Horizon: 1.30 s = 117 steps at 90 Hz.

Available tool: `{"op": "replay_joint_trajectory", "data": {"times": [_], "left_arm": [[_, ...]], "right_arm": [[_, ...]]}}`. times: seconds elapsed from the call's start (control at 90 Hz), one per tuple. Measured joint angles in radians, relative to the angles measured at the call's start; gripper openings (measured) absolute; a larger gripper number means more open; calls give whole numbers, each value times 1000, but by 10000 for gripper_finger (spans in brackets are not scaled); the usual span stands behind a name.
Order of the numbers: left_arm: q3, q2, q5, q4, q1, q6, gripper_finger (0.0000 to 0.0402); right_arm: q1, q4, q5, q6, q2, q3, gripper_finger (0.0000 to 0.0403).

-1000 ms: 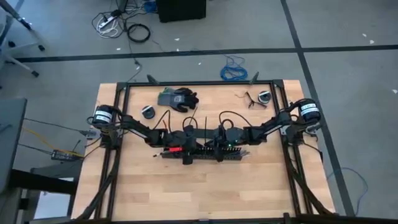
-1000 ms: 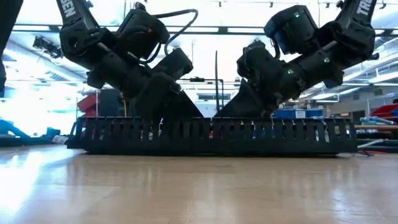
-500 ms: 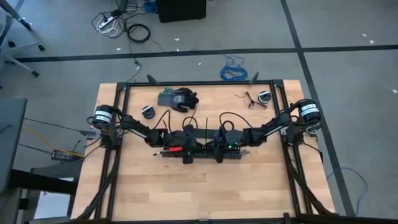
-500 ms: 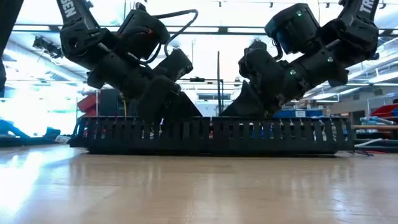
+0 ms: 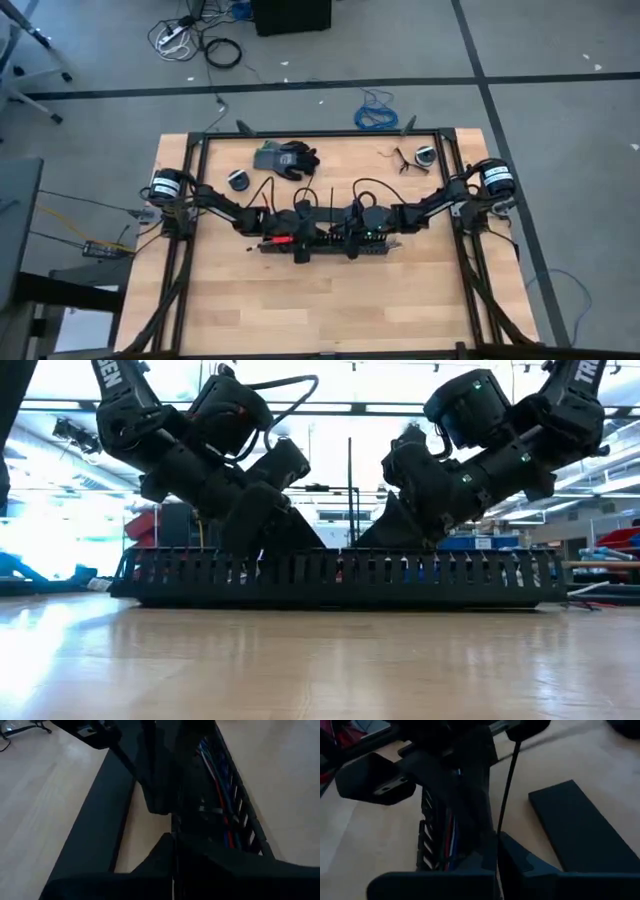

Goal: Ziptie cables
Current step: Put the cable wires in the black cable duct

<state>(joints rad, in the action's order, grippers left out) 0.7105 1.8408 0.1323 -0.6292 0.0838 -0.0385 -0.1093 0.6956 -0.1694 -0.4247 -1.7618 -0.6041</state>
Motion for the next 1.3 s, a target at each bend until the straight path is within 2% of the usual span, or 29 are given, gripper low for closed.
{"op": "replay_joint_trajectory", "data": {"times": [0.344, 0.756, 0.978, 1.3], "left_arm": [[0, 0, 11, -13, 1, -7, 0], [-1, 2, 11, -36, 1, -5, 0], [42, 2, -22, -1, 2, 13, 0], [56, 0, 2, 75, 1, 27, 0]], "right_arm": [[-9, -16, 27, -21, -3, 0, 0], [-6, -42, 5, -30, -5, 0, 0], [-7, -50, -16, -15, -6, -17, 0], [-13, -78, -28, -12, -7, -32, 0]]}}
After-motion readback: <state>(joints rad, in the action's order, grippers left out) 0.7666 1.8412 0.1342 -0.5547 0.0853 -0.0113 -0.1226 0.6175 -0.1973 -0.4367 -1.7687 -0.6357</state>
